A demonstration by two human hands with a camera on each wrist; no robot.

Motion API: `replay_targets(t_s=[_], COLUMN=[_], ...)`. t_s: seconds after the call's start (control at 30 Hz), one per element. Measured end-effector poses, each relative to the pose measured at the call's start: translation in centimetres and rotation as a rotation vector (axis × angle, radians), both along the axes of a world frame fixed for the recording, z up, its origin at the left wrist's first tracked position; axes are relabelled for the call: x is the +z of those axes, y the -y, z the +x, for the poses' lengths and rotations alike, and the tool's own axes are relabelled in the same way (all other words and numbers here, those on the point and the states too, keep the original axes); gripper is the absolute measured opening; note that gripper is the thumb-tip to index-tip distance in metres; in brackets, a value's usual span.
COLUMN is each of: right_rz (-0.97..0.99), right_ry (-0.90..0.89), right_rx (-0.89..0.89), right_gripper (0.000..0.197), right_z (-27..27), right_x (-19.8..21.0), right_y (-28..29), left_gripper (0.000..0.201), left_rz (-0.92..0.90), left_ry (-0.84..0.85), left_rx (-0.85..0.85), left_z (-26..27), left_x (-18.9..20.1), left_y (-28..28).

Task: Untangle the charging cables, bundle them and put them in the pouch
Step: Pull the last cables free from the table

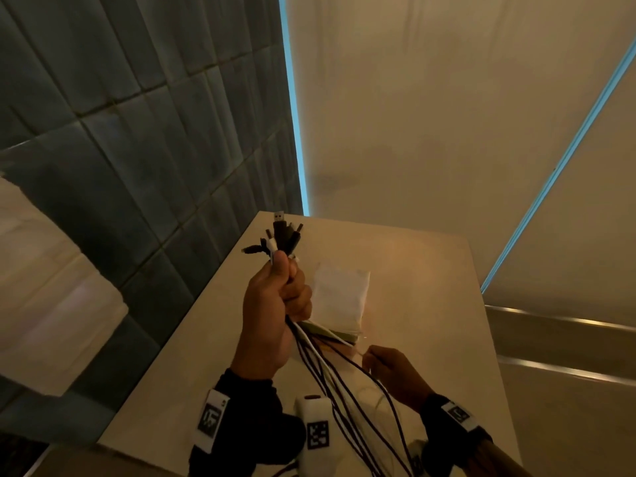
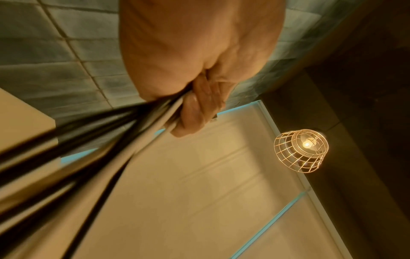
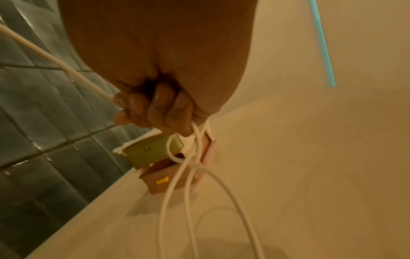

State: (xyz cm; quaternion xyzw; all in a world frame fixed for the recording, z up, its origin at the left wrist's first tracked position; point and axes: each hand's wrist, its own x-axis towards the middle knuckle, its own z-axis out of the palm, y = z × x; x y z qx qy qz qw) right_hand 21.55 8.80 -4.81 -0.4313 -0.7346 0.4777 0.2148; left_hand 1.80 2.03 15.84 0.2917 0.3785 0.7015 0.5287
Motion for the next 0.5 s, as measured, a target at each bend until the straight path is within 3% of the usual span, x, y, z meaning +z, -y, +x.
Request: replay_targets(t_s=[0.13,0.27,0.37,0.5], right_rz=[-0.088,-0.191,-0.148,-0.105], right_ry=[-0.045,-0.400,-0.549,-0.568], right_rx=[-0.141,-0.208,-0.093,0.090], right_gripper=[0.033,0.021,0.019,0.020], right_z=[-0.2,-0.5,-0.8,-1.0], right_x=[2.0,8.9,13.5,15.7], right_y=[0.1,0.5,0.9,1.6], left_gripper=[0.036,0.037,0.039,0.053], left_rz=[-0.095,-0.269,-0.337,-0.217], left_ry=[-0.015,-0.168,-0.216,-0.094], left_rx=[0.020,0.044,-0.005,-0.165], left_z=[-0.1,0.7,1.7,2.6], left_x=[-0.6,-1.7,-2.2,-1.1], left_y=[0.2,0.0,-0.3,-0.2])
